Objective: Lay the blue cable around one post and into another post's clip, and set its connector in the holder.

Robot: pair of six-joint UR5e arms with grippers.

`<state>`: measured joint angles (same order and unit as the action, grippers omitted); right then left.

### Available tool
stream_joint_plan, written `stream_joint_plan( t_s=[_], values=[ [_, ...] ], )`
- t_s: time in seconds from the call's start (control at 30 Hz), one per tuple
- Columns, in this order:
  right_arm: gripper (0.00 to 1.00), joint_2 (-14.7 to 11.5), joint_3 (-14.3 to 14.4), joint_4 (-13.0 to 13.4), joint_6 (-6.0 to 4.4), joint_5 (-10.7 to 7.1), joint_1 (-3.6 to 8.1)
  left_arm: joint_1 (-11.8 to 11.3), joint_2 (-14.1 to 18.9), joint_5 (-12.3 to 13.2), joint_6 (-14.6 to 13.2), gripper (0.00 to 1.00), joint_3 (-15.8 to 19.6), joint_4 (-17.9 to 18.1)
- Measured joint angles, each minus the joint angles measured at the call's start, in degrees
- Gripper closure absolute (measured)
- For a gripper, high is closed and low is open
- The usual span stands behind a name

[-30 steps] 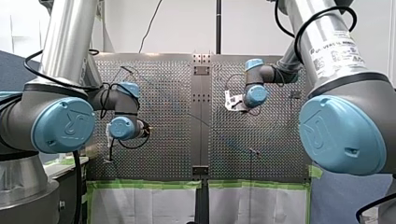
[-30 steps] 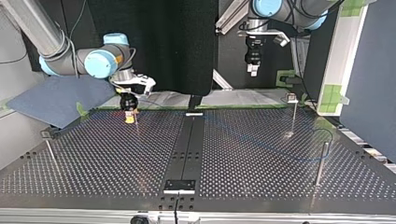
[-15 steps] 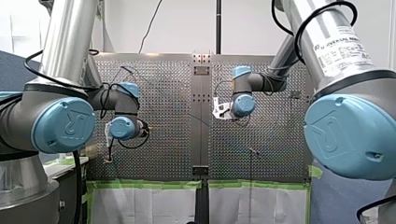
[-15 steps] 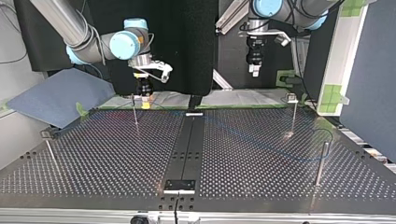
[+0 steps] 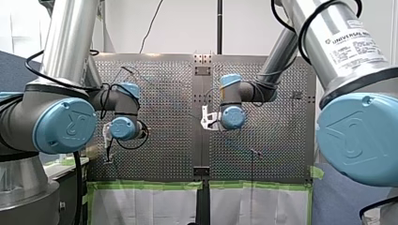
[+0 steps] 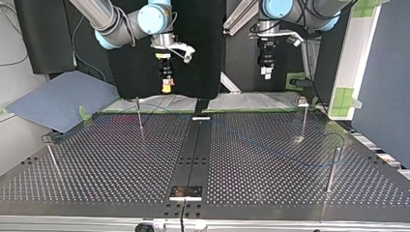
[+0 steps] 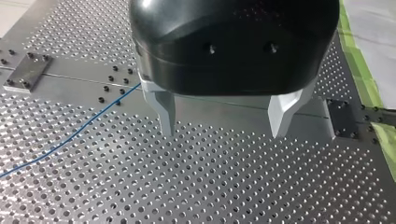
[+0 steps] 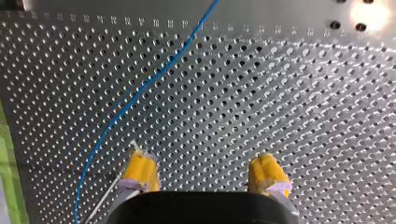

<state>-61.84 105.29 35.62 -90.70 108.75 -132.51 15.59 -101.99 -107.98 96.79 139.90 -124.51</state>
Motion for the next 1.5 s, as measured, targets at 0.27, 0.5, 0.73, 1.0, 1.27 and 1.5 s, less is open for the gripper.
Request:
stream_joint_plan(
  t_s=[0.27, 0.5, 0.73, 1.0, 1.27, 1.5],
  values=[
    [0.01, 0.1, 0.7, 3.7, -0.15, 2.62, -3.93, -0.1, 0.0, -0.1, 0.1, 0.0, 0.0, -0.1],
    [0.01, 0.3, 1.1, 5.1, -0.22, 2.43, -7.48, -0.2, 0.0, 0.0, 0.4, 0.0, 0.0, -0.1],
    [0.01, 0.4, 1.3, 4.9, -0.27, 1.98, -7.82, -0.3, 0.0, 0.2, 0.3, 0.0, 0.0, 0.4],
    [0.01, 0.4, 3.1, 6.3, -0.74, 1.86, -6.39, -0.4, 0.0, -1.0, 0.1, 0.0, 0.0, 0.9],
    [0.01, 0.4, 3.4, 7.2, -0.71, -0.28, -5.74, -0.1, 0.0, -0.7, 0.0, 0.0, 0.0, 1.0],
    [0.01, 0.5, 3.4, 6.4, -0.53, -0.82, -5.76, -0.1, 0.0, -0.5, 0.0, 0.0, 0.0, 1.0]
  ],
)
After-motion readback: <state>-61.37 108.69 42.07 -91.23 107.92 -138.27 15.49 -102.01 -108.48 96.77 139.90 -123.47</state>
